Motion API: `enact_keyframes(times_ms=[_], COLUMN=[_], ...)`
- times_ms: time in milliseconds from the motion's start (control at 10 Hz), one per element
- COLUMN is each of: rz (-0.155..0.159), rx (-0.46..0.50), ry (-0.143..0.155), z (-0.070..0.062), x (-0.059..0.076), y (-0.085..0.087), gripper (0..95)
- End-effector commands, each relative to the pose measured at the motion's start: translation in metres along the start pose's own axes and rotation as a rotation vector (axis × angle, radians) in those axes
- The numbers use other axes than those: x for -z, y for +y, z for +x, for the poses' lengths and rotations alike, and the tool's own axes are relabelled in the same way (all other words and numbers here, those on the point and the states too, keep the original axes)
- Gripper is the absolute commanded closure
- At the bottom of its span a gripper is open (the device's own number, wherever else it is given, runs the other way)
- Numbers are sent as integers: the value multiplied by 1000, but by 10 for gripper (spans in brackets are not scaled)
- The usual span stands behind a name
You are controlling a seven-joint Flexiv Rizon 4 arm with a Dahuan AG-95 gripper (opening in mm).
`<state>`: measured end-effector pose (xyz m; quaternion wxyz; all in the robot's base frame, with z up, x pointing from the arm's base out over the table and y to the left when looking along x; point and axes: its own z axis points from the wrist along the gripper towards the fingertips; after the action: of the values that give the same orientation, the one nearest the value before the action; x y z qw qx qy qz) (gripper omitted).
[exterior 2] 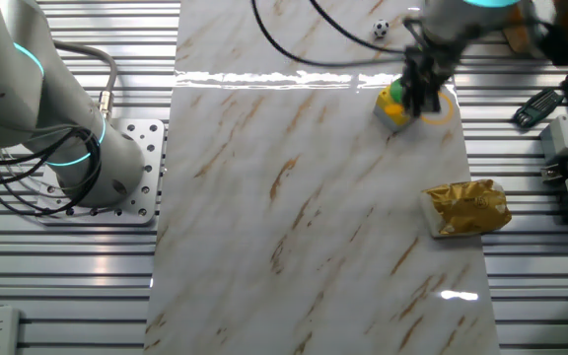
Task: Attach the bubble ring to the ball
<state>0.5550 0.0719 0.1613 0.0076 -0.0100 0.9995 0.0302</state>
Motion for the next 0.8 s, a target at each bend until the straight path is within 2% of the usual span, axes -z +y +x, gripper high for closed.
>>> enact_keyframes(times_ms=[100, 300, 500, 700, 800], rz=[3, 0, -5, -4, -6], rx=[-19, -36, -49, -53, -56], ry=[7, 8, 15, 8, 7], z=[-1, -3, -5, -6, -6], x=[0, 5, 9, 5, 4], y=[27, 51, 67, 83, 84], gripper=[950, 950, 950, 950, 950])
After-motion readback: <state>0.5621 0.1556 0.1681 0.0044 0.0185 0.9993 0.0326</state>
